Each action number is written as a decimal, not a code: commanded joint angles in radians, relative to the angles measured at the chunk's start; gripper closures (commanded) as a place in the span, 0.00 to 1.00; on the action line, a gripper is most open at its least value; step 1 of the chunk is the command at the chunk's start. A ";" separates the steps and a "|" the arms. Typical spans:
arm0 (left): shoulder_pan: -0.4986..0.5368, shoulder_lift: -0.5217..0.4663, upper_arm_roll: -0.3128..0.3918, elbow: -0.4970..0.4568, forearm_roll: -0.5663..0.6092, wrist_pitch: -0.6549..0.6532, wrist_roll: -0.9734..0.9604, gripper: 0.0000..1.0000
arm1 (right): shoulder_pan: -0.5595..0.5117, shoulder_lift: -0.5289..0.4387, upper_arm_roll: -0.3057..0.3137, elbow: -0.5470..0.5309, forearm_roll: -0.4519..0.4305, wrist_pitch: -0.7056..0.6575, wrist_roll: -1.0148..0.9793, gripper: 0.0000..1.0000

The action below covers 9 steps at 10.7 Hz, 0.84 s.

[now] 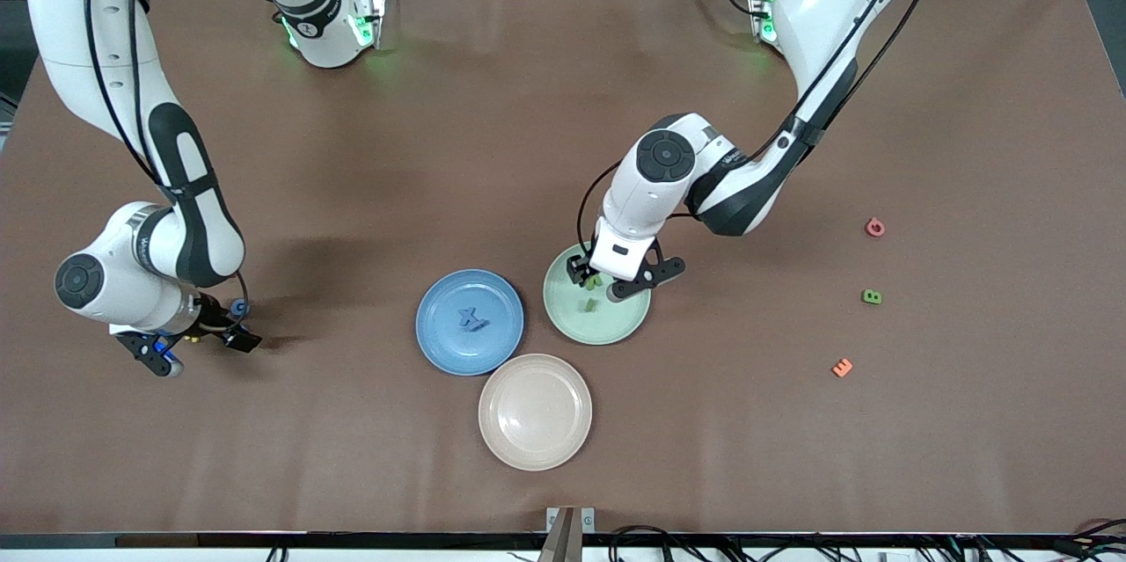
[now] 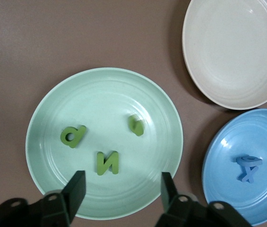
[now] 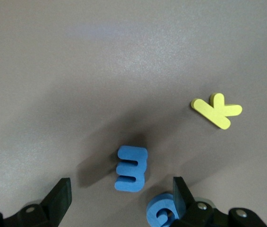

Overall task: Sort letters by color into matching plates
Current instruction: 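Lift the blue E with the right gripper while the left gripper returns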

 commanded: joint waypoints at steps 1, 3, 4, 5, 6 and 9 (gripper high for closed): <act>0.016 0.004 0.018 0.018 0.009 -0.021 0.019 0.00 | -0.015 0.001 0.012 -0.028 -0.015 0.053 -0.044 0.16; 0.050 0.001 0.043 0.015 0.010 -0.068 0.086 0.00 | -0.020 0.002 0.012 -0.033 -0.015 0.059 -0.070 0.29; 0.074 -0.002 0.044 0.015 0.010 -0.093 0.130 0.00 | -0.024 0.002 0.012 -0.035 -0.015 0.059 -0.083 0.38; 0.101 -0.005 0.046 0.017 0.010 -0.125 0.163 0.00 | -0.027 0.002 0.012 -0.035 -0.015 0.059 -0.090 0.43; 0.124 -0.010 0.046 0.017 0.010 -0.160 0.208 0.00 | -0.027 0.001 0.012 -0.036 -0.015 0.059 -0.093 0.48; 0.197 -0.019 0.046 0.012 0.012 -0.235 0.337 0.00 | -0.032 0.001 0.012 -0.039 -0.015 0.064 -0.112 0.61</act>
